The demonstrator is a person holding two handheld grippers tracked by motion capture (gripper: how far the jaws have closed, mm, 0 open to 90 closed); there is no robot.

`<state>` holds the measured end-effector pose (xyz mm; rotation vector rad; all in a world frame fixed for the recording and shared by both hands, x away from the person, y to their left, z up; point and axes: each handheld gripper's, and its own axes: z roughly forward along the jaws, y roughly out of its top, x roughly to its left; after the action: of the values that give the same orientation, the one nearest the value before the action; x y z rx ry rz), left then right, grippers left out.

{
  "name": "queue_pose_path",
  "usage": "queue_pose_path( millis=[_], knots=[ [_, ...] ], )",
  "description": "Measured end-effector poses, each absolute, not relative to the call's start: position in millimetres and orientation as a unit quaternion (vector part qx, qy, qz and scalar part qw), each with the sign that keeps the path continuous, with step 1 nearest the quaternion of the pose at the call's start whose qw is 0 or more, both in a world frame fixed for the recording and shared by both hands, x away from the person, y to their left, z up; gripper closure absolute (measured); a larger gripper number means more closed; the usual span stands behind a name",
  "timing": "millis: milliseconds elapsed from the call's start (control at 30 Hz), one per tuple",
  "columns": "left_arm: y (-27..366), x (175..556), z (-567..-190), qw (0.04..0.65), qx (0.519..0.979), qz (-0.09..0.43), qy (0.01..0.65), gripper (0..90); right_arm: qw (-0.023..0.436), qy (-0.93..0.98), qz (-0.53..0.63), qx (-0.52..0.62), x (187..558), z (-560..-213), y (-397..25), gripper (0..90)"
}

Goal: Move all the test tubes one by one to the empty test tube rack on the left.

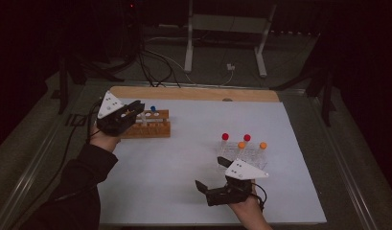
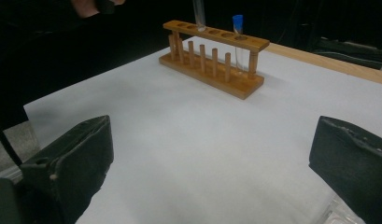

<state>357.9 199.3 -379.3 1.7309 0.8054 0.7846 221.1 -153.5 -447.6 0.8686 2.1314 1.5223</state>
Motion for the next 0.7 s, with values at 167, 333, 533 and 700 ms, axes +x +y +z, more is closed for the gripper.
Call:
queue_pose_path(
  millis=[167,333,533,700],
  knots=[
    [201,372,-379,0.527,0.703,0.330,0.346,77.7,0.189,0.757,0.546,0.305,220,-448,-154,0.0],
    [200,389,-383,0.524,0.696,0.342,0.352,77.7,0.187,0.758,0.545,0.304,220,-449,-154,0.0],
    [201,407,-398,0.519,0.688,0.346,0.372,77.7,0.184,0.758,0.546,0.306,221,-449,-155,0.0],
    [200,417,-413,0.520,0.683,0.333,0.389,77.7,0.183,0.759,0.545,0.307,223,-450,-156,0.0]
  ],
)
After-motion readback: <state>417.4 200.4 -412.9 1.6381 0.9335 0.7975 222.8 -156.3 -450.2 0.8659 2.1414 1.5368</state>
